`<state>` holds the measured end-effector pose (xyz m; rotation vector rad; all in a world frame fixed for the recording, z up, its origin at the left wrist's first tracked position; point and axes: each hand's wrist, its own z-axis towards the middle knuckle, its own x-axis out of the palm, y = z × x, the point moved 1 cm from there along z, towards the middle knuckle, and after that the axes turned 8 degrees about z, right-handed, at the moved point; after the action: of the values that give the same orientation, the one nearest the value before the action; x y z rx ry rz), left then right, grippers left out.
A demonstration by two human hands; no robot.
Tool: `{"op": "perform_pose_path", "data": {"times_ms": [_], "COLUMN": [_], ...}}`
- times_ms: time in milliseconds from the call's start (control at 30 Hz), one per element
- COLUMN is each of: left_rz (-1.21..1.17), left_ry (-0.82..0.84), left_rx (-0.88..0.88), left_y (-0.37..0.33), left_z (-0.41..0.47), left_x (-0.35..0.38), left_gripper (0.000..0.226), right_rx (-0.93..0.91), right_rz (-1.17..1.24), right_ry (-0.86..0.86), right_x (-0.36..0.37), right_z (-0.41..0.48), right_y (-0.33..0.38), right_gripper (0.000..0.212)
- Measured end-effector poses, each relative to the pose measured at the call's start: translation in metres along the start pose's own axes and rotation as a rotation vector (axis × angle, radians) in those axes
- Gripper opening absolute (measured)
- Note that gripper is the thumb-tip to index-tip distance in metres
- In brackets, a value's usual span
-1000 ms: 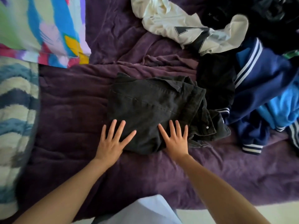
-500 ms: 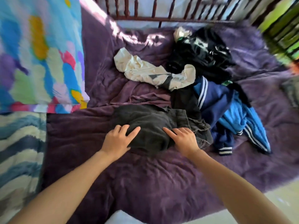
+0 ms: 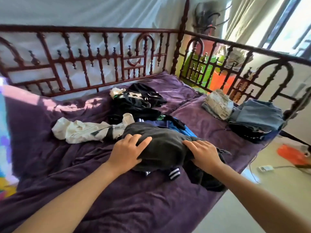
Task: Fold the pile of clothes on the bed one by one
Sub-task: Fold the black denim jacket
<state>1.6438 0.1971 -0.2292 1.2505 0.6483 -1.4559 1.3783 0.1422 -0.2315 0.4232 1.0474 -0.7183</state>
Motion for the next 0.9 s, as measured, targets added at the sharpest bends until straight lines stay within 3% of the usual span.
{"op": "perform_pose_path", "data": {"times_ms": [167,433,633,900], "left_rz": [0.010,0.060,0.112,0.153], "left_ry": [-0.084,-0.079,-0.035,0.103], "left_rx": [0.140,0.330,0.441,0.369], "left_y": [-0.094,-0.202,-0.222,-0.198], "left_z": [0.105,0.233,0.308,0.424], "left_x": [-0.024,-0.043,-0.035,0.029], "left_gripper": [0.096,0.089,0.087,0.076], "right_rx": [0.135,0.286,0.375,0.329], "right_rz": [-0.058,-0.132,-0.073,-0.015], "right_ry": [-0.060,-0.047,0.013,0.085], "right_x": [-0.059,-0.117,-0.107,-0.070], "right_z": [-0.061,-0.124,-0.132,-0.069], "right_y": [-0.105,-0.223,-0.275,-0.370], "right_gripper": [0.068,0.066,0.074,0.074]}}
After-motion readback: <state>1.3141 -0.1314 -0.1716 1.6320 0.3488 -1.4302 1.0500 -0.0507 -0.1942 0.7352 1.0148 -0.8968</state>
